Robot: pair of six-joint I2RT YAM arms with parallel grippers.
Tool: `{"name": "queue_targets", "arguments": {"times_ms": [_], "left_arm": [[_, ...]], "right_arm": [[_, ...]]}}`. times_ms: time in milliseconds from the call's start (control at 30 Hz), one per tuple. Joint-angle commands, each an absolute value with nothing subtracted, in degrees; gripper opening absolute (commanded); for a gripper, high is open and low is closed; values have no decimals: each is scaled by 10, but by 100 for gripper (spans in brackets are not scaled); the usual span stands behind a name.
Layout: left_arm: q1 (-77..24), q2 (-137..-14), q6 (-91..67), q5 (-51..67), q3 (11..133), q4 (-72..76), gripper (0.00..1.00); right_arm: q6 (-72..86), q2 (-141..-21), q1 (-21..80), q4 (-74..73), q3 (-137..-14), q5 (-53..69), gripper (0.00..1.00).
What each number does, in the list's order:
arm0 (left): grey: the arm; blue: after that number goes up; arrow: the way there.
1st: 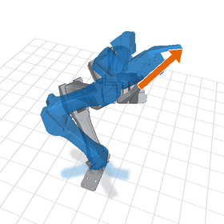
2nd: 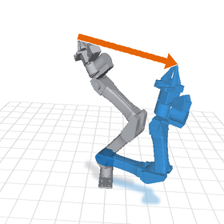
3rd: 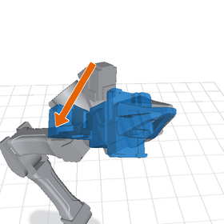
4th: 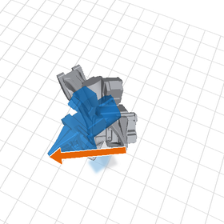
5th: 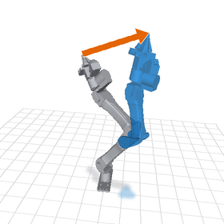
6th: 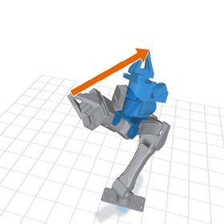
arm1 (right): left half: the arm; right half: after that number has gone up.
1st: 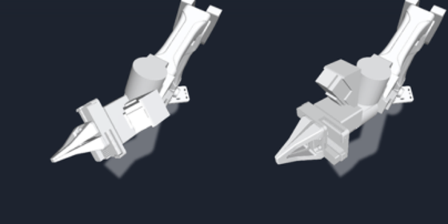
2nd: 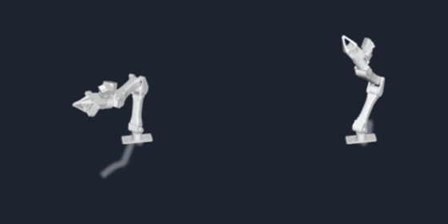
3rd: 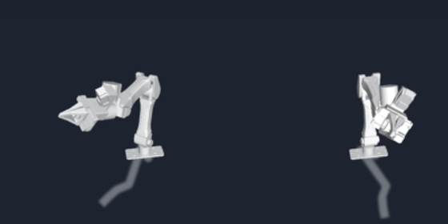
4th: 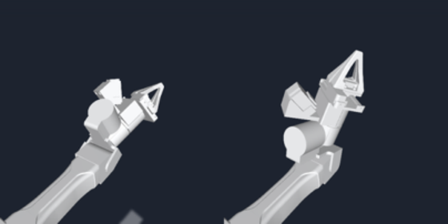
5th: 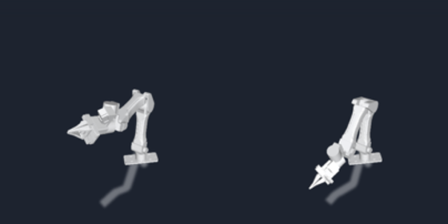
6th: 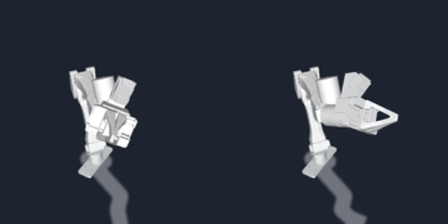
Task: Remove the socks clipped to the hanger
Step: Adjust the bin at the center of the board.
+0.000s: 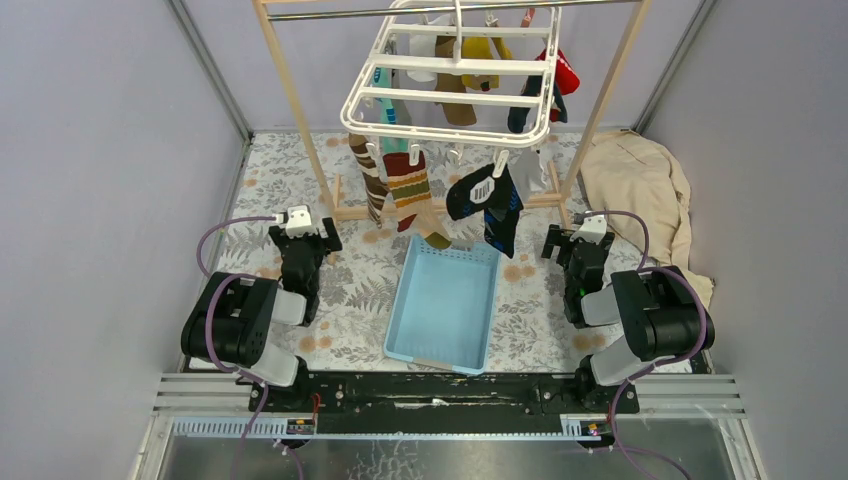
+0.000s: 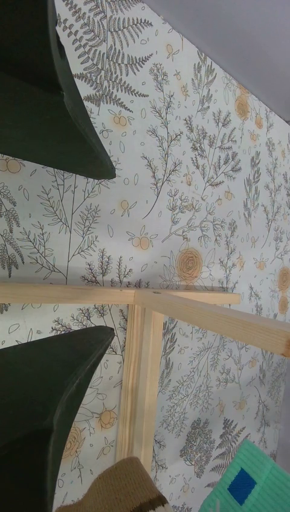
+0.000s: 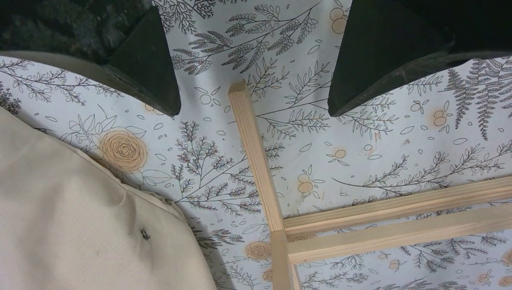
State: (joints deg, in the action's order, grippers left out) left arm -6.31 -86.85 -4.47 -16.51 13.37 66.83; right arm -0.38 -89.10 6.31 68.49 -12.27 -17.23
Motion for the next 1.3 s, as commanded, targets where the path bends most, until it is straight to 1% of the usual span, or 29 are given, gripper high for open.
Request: {"name": "queue_targets", "arguments": {"times_ms": [0, 1100, 1267], "left_arm": [[-59, -873, -47, -179, 130, 713, 99], [-59, -874, -47, -179, 131, 711, 99], [-60, -868, -34, -158, 112, 742, 99]], "right_arm": [[-9, -889, 60, 704, -138, -171, 100], [-9, -889, 60, 706, -138, -171, 100], [-9, -889, 60, 706, -137, -171, 100]]}}
